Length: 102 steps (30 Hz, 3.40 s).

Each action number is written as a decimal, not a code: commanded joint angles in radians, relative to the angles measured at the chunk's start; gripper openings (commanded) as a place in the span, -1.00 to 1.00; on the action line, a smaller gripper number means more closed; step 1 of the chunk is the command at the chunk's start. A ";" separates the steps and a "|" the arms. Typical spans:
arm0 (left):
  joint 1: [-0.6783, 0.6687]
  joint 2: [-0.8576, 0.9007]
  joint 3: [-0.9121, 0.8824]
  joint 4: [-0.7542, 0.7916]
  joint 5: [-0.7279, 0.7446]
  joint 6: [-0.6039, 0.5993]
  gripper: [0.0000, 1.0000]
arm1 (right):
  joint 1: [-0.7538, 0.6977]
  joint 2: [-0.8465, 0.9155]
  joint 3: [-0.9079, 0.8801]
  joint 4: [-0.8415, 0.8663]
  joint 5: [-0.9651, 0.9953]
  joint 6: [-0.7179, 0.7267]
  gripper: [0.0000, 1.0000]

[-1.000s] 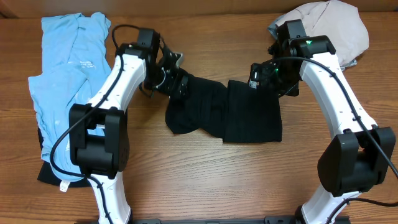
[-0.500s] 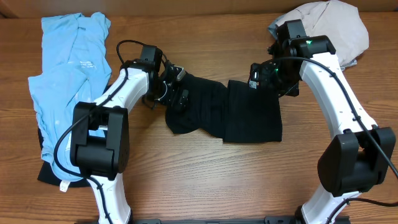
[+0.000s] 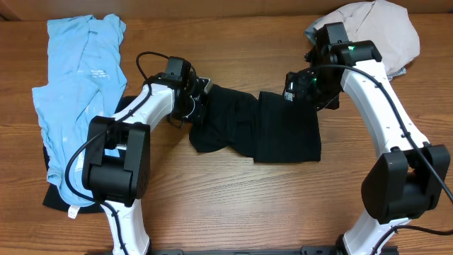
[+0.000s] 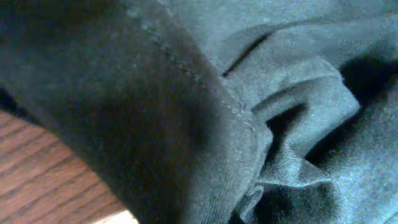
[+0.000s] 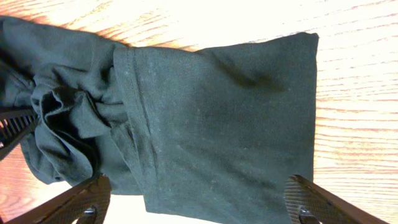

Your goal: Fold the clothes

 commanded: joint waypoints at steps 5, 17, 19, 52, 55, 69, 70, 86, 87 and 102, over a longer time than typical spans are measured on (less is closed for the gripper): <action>0.107 0.011 0.126 -0.180 -0.226 -0.062 -0.92 | 0.003 -0.024 0.014 0.004 0.010 -0.002 0.82; 0.143 0.010 0.576 -0.565 -0.230 0.028 -0.92 | 0.003 -0.024 0.014 0.019 0.010 -0.002 0.82; 0.098 0.010 0.608 -0.592 -0.233 0.034 -0.92 | 0.003 -0.024 0.014 0.019 0.010 -0.002 0.82; -0.281 0.122 0.991 -0.575 -0.302 -0.082 1.00 | -0.137 -0.080 0.200 -0.011 -0.103 -0.033 0.82; -0.224 0.122 1.127 -0.619 -0.302 -0.119 0.99 | -0.080 -0.078 0.184 -0.004 -0.103 -0.034 0.79; -0.023 0.127 1.211 -0.684 -0.296 -0.124 1.00 | 0.248 0.076 0.026 0.249 -0.025 0.107 0.32; -0.017 0.127 1.211 -0.684 -0.296 -0.124 1.00 | 0.262 0.091 0.026 0.258 -0.017 0.114 0.32; 0.000 0.128 1.211 -0.713 -0.307 -0.078 1.00 | 0.329 0.196 0.029 0.297 0.037 0.209 -0.35; 0.000 0.128 1.211 -0.713 -0.307 -0.073 1.00 | 0.324 0.194 0.029 0.291 0.043 0.209 -0.58; 0.000 0.151 1.210 -0.712 -0.315 -0.053 1.00 | 0.201 0.151 0.027 0.066 0.121 0.208 -0.89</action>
